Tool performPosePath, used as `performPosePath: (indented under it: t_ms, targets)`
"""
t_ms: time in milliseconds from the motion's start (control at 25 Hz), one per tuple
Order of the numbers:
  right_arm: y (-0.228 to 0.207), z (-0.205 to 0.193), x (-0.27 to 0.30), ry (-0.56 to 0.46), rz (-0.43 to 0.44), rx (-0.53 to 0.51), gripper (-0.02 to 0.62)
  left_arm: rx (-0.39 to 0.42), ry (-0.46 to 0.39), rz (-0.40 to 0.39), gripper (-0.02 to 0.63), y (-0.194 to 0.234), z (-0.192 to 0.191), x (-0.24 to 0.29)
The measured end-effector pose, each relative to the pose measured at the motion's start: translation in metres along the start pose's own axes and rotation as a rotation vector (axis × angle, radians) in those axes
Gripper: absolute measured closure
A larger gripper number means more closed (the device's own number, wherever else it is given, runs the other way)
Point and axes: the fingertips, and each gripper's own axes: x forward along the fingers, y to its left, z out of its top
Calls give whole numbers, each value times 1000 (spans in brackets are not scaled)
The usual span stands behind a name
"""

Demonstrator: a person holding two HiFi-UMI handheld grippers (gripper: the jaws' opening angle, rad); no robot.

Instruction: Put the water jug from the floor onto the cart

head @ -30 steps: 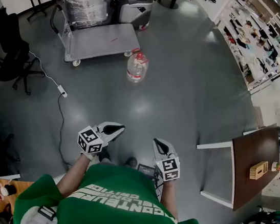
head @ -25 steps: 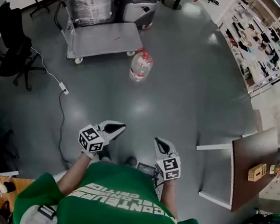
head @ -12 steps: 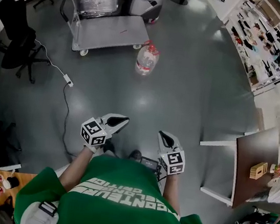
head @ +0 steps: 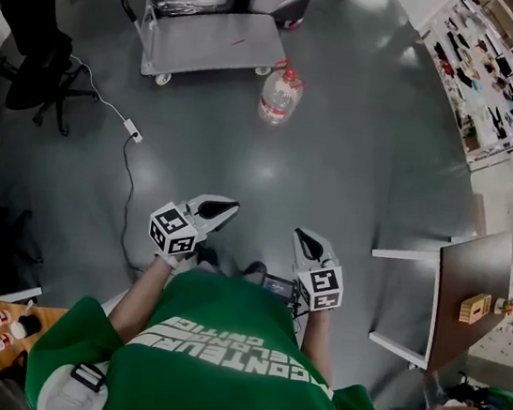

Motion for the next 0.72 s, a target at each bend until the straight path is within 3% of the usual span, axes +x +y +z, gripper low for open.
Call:
performPosePath:
  t_ms: [360, 720]
  targets:
    - [-2, -9, 6, 43, 16, 20, 601, -26, -7, 24, 595, 11, -3, -10]
    - [-28, 13, 57, 25, 94, -28, 601, -31, -29, 108, 595, 48, 9, -2]
